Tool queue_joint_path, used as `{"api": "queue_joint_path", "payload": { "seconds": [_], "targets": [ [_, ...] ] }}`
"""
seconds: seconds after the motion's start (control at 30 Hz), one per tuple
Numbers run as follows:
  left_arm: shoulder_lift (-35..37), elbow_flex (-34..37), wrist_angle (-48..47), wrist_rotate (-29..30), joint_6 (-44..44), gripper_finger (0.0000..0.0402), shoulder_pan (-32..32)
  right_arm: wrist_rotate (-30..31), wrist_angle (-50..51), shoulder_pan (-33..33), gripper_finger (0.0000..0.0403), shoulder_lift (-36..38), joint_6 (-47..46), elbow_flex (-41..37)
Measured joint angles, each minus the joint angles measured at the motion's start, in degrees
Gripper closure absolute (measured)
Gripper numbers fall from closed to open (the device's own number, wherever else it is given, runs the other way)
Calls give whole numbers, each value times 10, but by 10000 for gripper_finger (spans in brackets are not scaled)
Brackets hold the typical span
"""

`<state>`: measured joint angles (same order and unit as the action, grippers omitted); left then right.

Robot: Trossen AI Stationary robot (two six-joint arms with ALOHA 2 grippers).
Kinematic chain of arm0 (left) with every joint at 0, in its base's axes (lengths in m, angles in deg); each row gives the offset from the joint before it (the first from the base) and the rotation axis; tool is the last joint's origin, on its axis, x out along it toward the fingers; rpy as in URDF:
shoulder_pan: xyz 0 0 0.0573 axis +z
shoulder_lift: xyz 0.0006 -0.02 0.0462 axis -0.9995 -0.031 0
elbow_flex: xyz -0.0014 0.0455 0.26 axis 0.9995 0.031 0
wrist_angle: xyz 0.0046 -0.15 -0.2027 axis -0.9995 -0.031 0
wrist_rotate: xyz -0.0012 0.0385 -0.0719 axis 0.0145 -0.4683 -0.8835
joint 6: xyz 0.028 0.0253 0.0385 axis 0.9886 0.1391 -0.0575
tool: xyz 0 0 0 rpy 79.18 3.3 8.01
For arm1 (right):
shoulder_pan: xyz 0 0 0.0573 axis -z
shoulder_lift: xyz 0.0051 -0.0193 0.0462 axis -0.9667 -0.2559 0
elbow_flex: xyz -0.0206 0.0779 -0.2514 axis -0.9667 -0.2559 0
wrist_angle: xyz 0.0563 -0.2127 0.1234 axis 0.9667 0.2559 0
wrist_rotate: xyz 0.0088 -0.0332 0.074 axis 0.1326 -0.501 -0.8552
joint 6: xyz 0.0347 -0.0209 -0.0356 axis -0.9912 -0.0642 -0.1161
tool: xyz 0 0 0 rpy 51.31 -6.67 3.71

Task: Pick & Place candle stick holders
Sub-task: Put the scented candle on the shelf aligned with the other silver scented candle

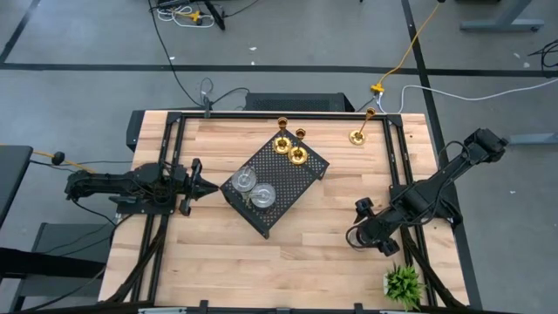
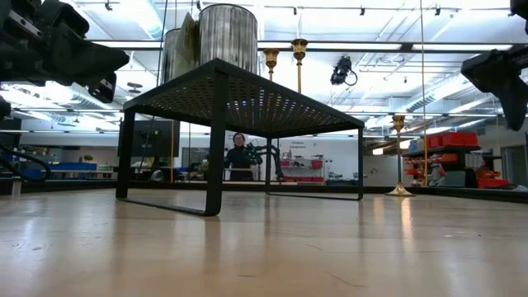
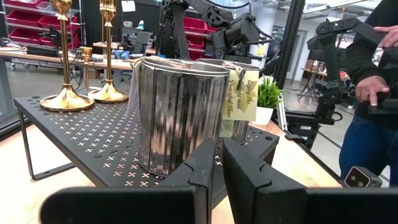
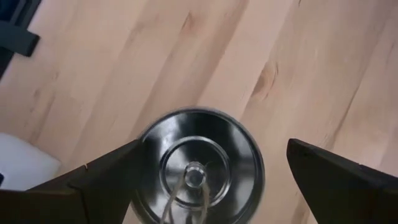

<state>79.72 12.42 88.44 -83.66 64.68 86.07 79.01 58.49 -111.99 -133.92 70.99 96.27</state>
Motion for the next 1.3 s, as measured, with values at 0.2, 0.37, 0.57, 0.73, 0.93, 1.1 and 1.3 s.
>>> {"api": "queue_joint_path", "payload": {
  "seconds": [0.2,0.37,0.57,0.73,0.93,1.1,1.3],
  "targets": [
    [0,0,0,0,0,362,0,0,-11,0,3,10,0,0],
    [0,0,0,0,0,362,0,-29,-12,0,3,22,-9,0],
    [0,0,0,0,0,362,0,-44,-12,-2,3,23,-20,0],
    [0,0,0,0,0,362,0,-42,-12,-2,3,21,-18,0],
    [0,0,0,0,0,362,0,-44,-13,-2,3,17,-14,-1],
    [0,0,0,0,0,362,0,-53,-44,-2,3,16,-7,-35],
    [0,0,0,0,0,362,0,-55,-76,-2,3,14,-11,-68]
  ]
}}
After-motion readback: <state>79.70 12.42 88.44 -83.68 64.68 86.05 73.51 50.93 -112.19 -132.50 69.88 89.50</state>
